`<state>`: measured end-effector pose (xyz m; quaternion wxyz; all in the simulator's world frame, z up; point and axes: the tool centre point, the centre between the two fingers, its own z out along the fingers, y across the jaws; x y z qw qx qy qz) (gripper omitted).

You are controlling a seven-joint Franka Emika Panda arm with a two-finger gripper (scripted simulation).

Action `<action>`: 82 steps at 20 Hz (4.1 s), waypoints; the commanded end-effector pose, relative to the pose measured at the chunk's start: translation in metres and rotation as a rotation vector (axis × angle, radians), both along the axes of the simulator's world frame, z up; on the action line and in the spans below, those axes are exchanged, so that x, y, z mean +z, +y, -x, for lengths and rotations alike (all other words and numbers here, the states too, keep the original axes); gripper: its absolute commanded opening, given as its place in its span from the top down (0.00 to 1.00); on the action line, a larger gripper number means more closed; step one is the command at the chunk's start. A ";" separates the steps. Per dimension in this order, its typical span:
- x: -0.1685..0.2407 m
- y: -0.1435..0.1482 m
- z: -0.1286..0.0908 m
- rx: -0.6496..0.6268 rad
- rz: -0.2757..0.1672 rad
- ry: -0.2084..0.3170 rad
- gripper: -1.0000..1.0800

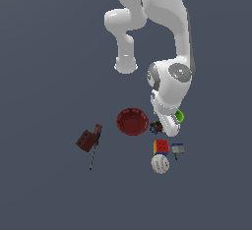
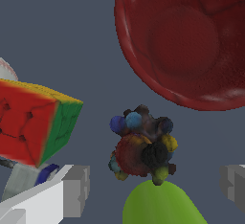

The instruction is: Pick up a designated object from a clutter of objects.

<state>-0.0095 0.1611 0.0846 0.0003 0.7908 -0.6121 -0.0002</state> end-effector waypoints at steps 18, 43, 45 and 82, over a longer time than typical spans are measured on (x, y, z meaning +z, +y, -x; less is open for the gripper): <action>-0.046 0.001 0.002 -0.019 0.000 -0.001 0.04; -0.026 0.007 -0.002 -0.019 -0.003 -0.008 1.00; -0.014 0.009 -0.003 -0.019 -0.003 -0.008 1.00; 0.315 0.073 -0.034 -0.020 0.000 -0.001 1.00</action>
